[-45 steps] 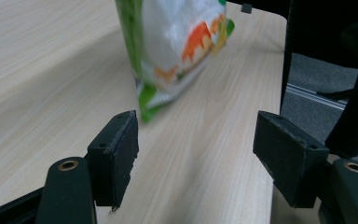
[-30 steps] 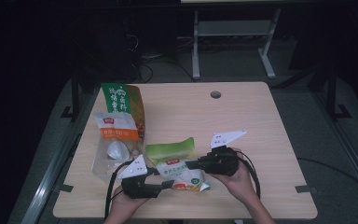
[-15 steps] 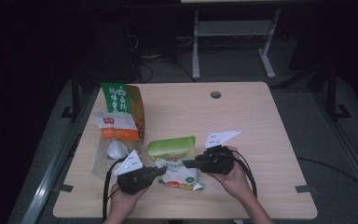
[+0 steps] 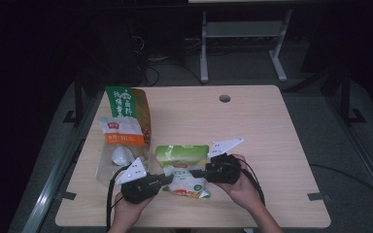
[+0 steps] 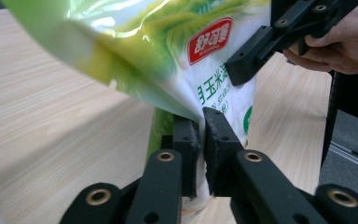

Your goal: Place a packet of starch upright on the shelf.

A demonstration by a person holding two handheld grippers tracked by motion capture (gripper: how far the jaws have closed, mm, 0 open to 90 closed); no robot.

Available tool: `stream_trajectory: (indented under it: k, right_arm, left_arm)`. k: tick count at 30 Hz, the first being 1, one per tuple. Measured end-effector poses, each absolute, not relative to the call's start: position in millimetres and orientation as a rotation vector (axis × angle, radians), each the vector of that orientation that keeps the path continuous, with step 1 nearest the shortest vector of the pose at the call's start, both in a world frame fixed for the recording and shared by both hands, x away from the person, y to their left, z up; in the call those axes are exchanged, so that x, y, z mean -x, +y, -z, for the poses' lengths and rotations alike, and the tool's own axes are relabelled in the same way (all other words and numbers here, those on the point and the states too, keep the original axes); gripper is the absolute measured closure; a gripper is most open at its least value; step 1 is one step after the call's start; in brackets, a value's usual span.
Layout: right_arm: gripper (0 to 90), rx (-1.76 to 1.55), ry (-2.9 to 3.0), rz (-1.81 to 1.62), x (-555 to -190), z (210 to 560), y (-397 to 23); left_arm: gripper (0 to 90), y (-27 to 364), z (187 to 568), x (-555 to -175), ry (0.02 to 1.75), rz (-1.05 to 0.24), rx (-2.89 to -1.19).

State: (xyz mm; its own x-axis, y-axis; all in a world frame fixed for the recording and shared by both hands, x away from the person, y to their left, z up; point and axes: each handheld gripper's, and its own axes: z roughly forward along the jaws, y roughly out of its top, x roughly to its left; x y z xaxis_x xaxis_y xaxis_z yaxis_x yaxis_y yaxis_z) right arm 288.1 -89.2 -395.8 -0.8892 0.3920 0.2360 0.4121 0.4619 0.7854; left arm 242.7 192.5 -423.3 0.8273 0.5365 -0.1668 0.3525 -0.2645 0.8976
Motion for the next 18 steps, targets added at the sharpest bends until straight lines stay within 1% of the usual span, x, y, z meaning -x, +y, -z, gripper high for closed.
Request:
stream_trajectory:
  k: [2, 8, 18]
  right_arm:
    - [86.0, 0.742, -2.668, 1.446, -289, 396, -90]
    - [87.7, 0.761, -2.631, 1.453, -290, 396, -92]
    - [88.4, 0.797, -2.615, 1.472, -292, 393, -101]
  left_arm:
    - [80.2, 193, 423, -243, 0.663, -0.204, -1.887]
    - [77.0, 193, 424, -238, 0.636, -0.224, -1.925]
    - [73.1, 196, 421, -234, 0.600, -0.227, -1.941]
